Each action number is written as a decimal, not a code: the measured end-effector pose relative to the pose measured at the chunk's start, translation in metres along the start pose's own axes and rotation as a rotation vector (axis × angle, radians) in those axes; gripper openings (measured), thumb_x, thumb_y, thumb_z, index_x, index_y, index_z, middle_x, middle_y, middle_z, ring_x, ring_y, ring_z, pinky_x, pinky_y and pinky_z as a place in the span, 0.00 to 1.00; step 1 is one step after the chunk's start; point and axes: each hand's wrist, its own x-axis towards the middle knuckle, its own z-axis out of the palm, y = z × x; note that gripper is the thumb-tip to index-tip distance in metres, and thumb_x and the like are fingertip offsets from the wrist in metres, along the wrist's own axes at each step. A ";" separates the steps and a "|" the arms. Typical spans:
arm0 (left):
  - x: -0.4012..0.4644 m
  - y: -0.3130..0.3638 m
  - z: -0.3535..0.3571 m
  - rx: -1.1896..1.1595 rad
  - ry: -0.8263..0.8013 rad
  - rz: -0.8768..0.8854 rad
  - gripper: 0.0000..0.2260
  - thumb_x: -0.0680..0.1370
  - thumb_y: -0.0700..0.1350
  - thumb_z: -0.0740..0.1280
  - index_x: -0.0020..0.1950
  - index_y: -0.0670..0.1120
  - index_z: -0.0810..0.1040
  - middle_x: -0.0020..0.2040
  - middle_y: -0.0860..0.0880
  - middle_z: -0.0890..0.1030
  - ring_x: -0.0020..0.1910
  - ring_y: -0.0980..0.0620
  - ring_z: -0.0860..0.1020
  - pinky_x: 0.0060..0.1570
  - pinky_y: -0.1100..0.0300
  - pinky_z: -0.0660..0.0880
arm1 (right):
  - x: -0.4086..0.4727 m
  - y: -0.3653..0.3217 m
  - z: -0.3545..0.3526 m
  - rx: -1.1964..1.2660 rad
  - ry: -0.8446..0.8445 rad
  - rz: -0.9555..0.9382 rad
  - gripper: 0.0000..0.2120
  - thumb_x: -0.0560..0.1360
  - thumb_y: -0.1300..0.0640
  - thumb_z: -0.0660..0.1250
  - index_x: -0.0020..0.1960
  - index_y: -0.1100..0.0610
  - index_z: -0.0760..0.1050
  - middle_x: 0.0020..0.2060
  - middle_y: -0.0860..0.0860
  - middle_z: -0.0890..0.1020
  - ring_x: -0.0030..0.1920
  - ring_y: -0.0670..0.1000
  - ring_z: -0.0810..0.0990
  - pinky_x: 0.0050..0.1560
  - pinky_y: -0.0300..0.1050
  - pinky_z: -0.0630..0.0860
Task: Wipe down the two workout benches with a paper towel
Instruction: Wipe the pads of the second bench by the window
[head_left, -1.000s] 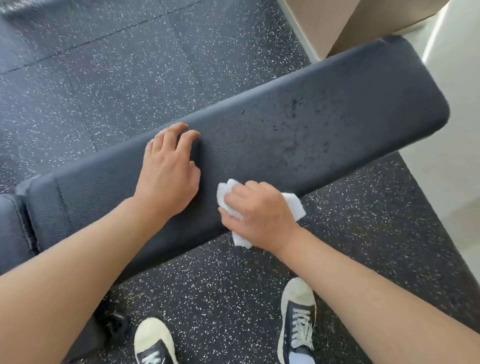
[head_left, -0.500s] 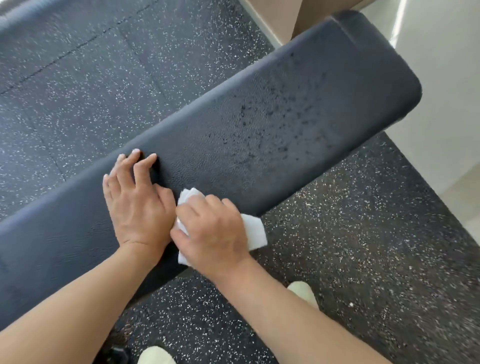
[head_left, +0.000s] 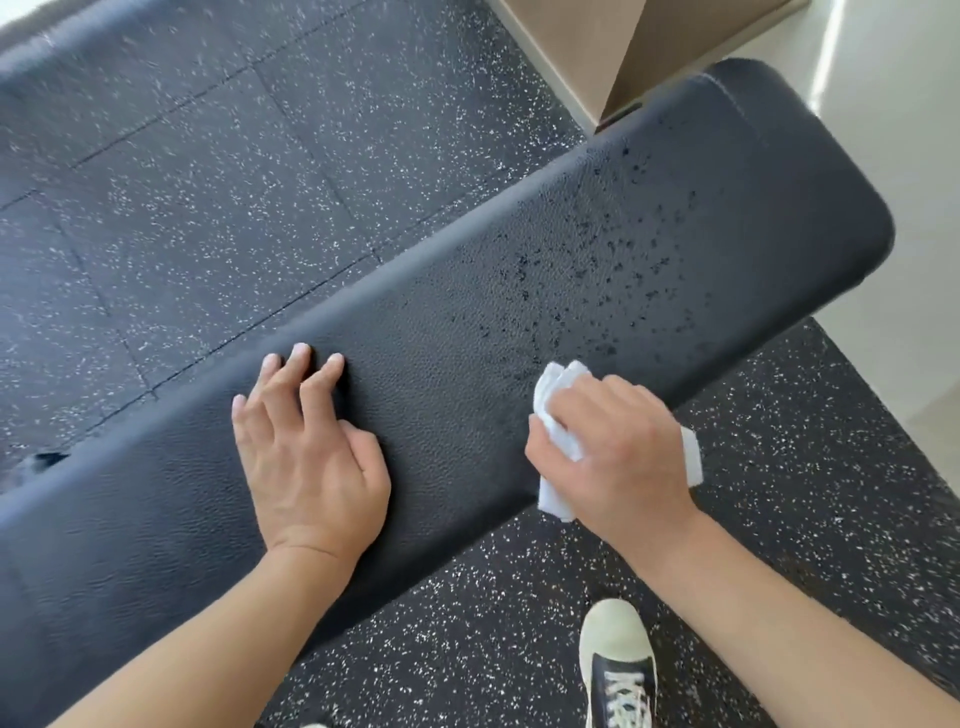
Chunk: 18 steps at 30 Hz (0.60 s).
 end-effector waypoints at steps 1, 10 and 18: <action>0.000 -0.001 0.000 0.000 0.002 -0.003 0.25 0.75 0.39 0.60 0.73 0.40 0.74 0.75 0.37 0.71 0.79 0.34 0.64 0.77 0.32 0.57 | 0.007 -0.014 0.010 0.008 0.003 -0.052 0.15 0.75 0.55 0.72 0.35 0.55 0.70 0.32 0.51 0.70 0.33 0.54 0.66 0.32 0.54 0.67; 0.002 -0.002 0.002 0.025 -0.009 -0.005 0.25 0.75 0.41 0.59 0.73 0.40 0.74 0.75 0.38 0.71 0.79 0.34 0.64 0.78 0.33 0.56 | 0.180 -0.067 0.082 0.014 -0.145 -0.120 0.09 0.75 0.50 0.68 0.40 0.53 0.73 0.38 0.51 0.80 0.40 0.57 0.78 0.39 0.49 0.65; 0.002 -0.004 0.005 0.027 0.001 0.007 0.25 0.75 0.42 0.59 0.72 0.40 0.74 0.75 0.38 0.71 0.79 0.34 0.65 0.77 0.32 0.58 | 0.185 -0.061 0.086 -0.007 -0.261 -0.198 0.11 0.75 0.47 0.66 0.40 0.50 0.68 0.36 0.48 0.73 0.40 0.56 0.77 0.39 0.47 0.63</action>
